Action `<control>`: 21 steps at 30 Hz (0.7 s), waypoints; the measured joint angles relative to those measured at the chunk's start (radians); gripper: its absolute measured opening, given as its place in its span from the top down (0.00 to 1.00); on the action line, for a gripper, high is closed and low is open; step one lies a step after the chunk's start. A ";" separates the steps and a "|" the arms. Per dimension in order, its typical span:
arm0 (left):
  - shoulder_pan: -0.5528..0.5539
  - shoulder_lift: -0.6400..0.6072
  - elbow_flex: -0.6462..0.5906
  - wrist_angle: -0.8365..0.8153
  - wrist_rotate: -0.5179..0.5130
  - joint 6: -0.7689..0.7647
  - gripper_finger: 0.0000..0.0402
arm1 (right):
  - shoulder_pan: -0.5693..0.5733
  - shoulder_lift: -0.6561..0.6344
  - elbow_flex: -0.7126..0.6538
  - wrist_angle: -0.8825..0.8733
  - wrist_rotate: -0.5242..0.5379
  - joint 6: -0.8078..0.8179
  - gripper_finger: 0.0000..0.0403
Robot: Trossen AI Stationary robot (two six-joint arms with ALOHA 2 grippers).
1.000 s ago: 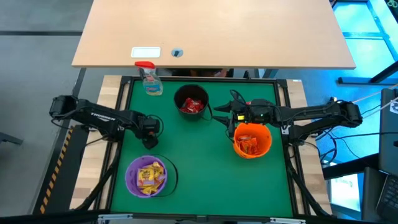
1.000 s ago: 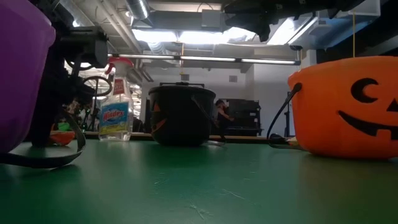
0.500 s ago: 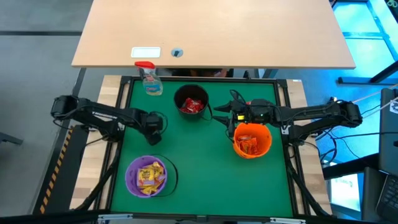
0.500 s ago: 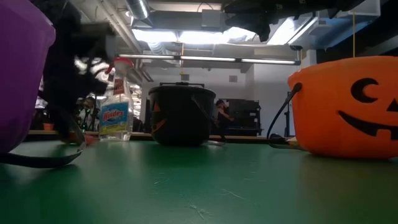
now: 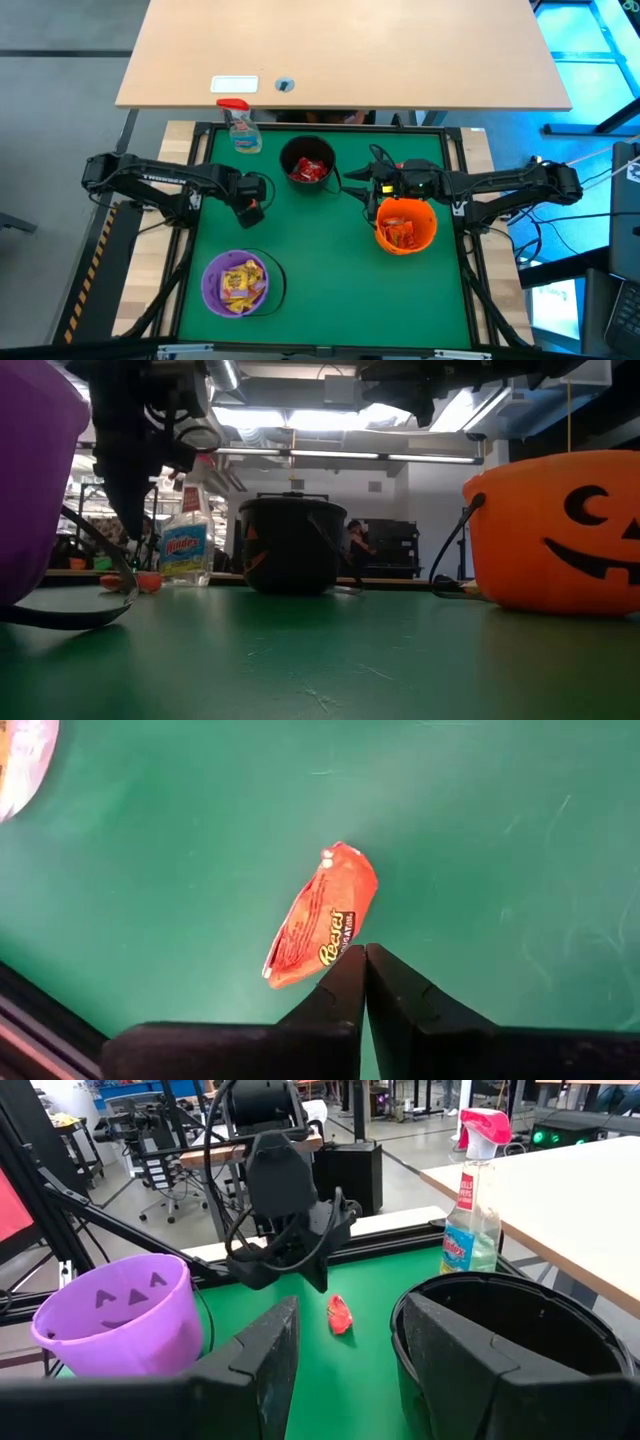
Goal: Sort candy
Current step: Put the orange candy into the orange bucket
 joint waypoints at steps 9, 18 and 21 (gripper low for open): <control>0.091 0.000 -0.026 0.020 0.078 0.095 0.77 | 0.000 0.000 0.000 -0.003 0.000 0.000 0.55; 0.175 0.013 -0.069 0.097 0.195 0.154 0.58 | 0.000 0.000 0.000 -0.004 -0.024 0.022 0.55; 0.193 0.047 -0.069 0.104 0.192 0.184 0.53 | 0.000 0.000 0.000 -0.004 -0.026 0.023 0.55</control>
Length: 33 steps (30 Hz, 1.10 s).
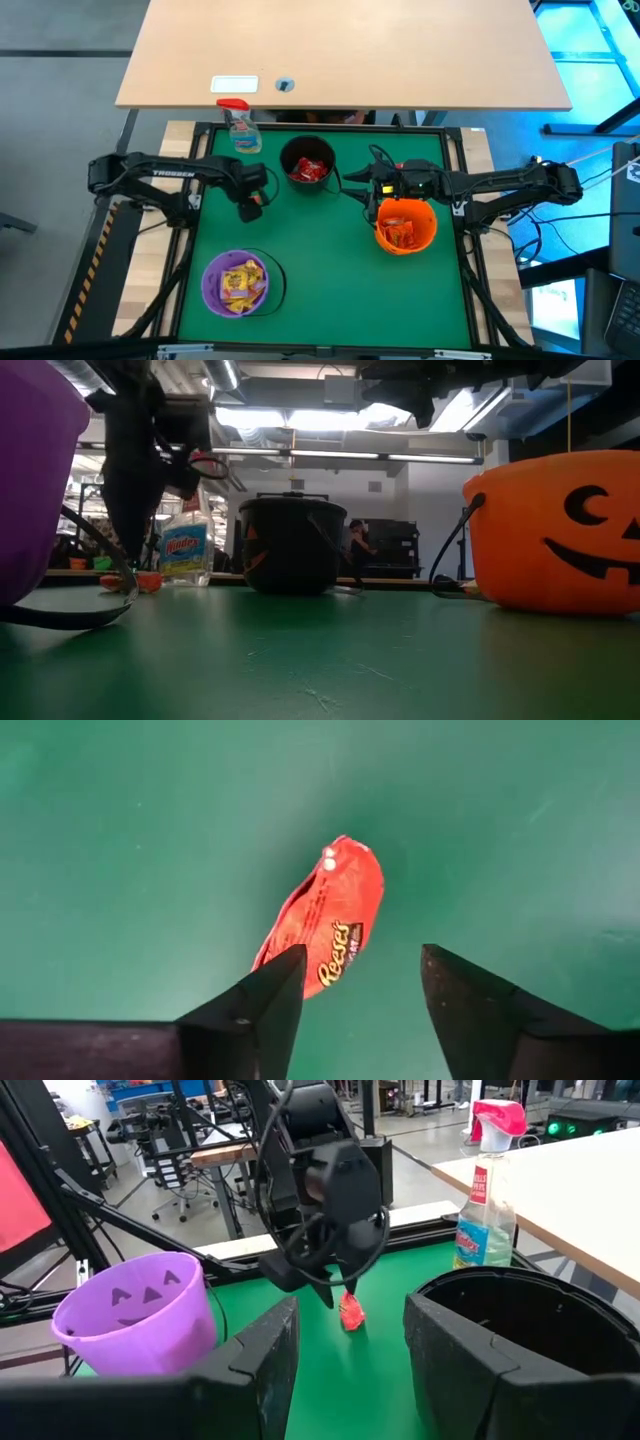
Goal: Sort candy
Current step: Put the orange candy into the orange bucket
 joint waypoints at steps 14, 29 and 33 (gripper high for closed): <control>0.090 0.224 0.002 0.060 -0.016 0.053 0.37 | 0.000 0.000 0.000 -0.053 0.000 0.000 0.55; 0.090 0.237 0.004 0.065 -0.002 0.076 0.63 | 0.000 0.000 0.000 -0.053 0.000 0.009 0.55; 0.088 0.241 0.027 0.040 0.005 0.075 0.71 | 0.000 0.000 0.000 -0.052 0.000 0.009 0.55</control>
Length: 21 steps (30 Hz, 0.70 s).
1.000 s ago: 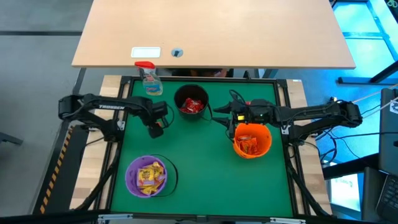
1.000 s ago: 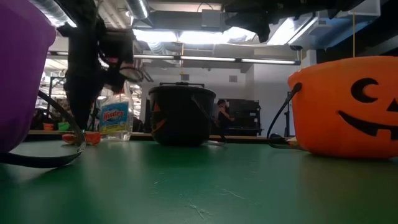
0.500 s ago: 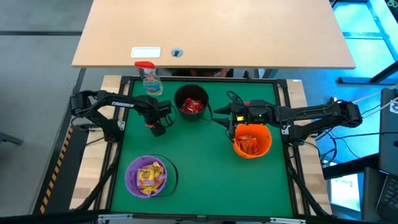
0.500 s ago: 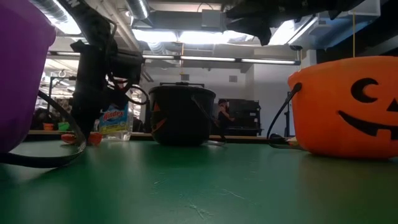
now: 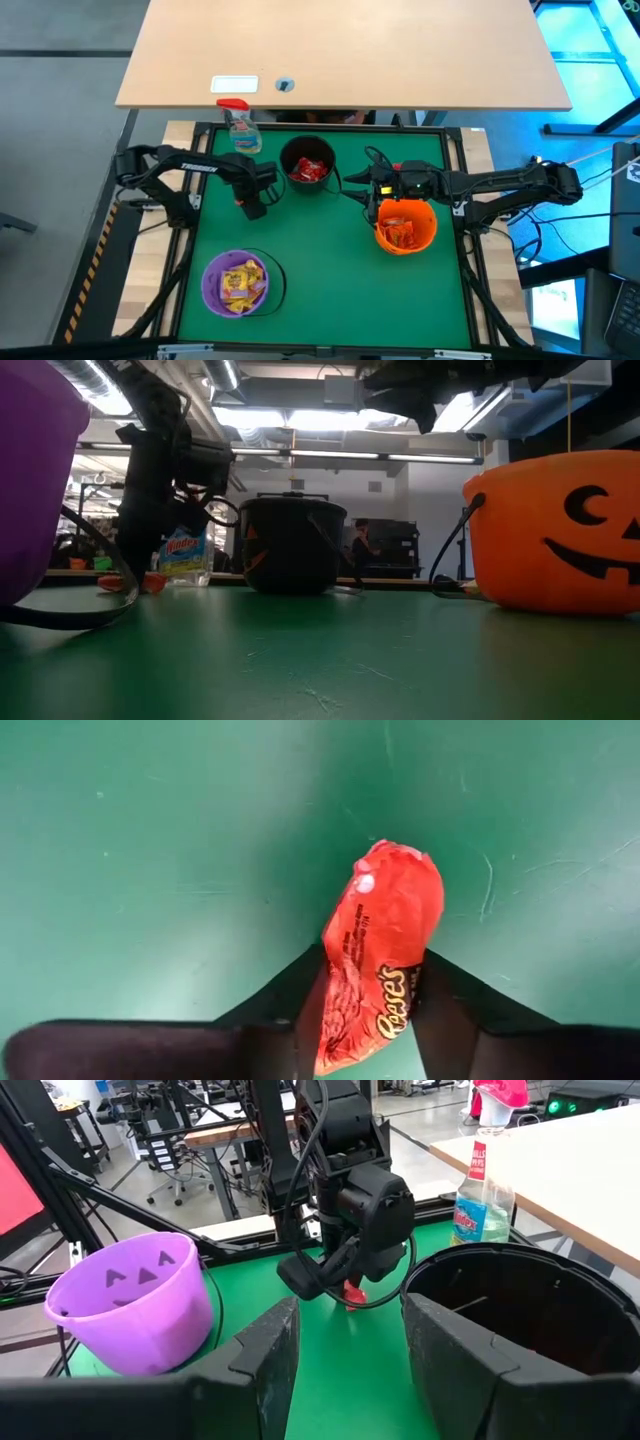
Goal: Sort candy
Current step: Put the orange candy into the orange bucket
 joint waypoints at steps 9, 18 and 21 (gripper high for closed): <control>-0.006 0.002 0.076 -0.087 -0.042 0.011 0.82 | 0.000 0.000 0.000 0.000 0.000 0.000 0.55; -0.015 -0.028 0.145 -0.280 -0.026 -0.006 0.88 | 0.000 0.000 0.000 -0.001 0.000 0.009 0.55; -0.035 -0.080 0.156 -0.268 -0.009 -0.021 0.88 | 0.000 0.000 0.000 -0.011 0.000 0.028 0.55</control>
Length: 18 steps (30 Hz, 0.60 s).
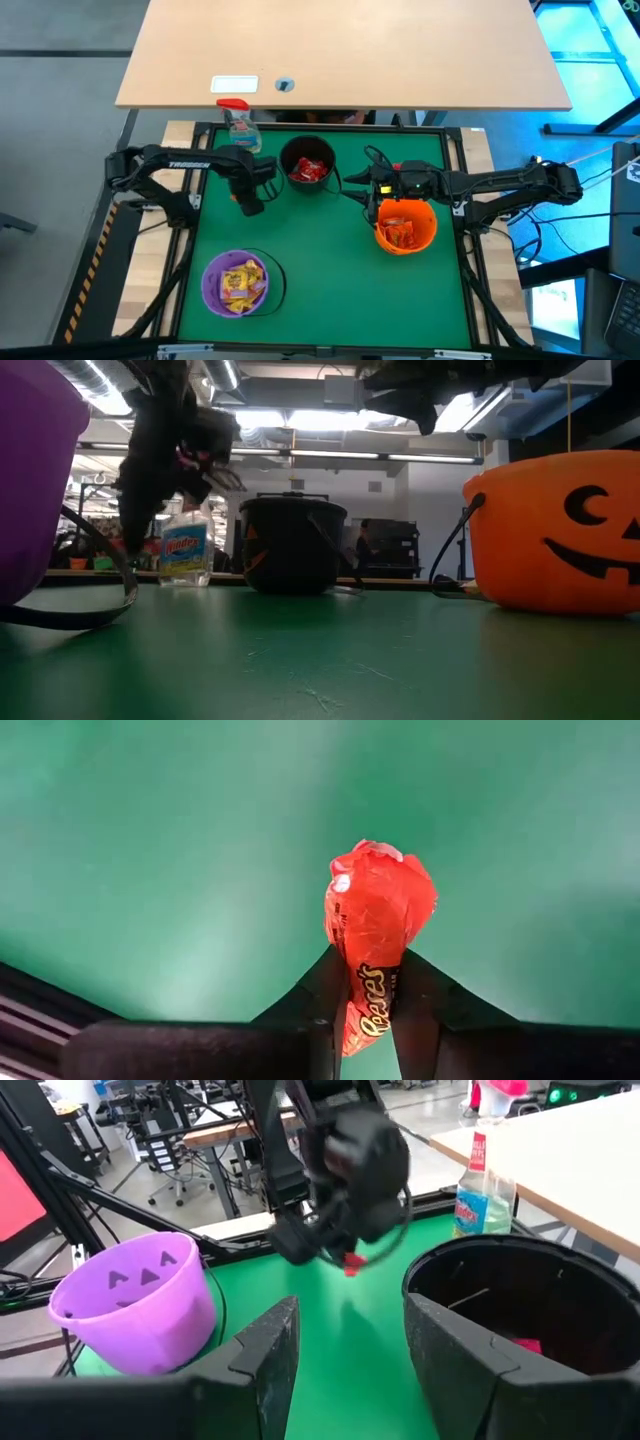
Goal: Sort candy
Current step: Put the orange candy into the orange bucket
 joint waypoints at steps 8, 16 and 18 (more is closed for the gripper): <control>-0.032 -0.158 0.064 -0.001 0.009 -0.027 0.88 | 0.000 0.000 0.000 0.003 0.000 0.002 0.55; -0.040 -0.237 0.095 0.096 0.010 -0.029 0.88 | -0.001 0.000 0.000 0.019 0.000 0.002 0.55; -0.051 -0.239 0.095 0.117 0.011 -0.028 0.88 | 0.000 0.000 0.000 0.022 0.000 0.003 0.55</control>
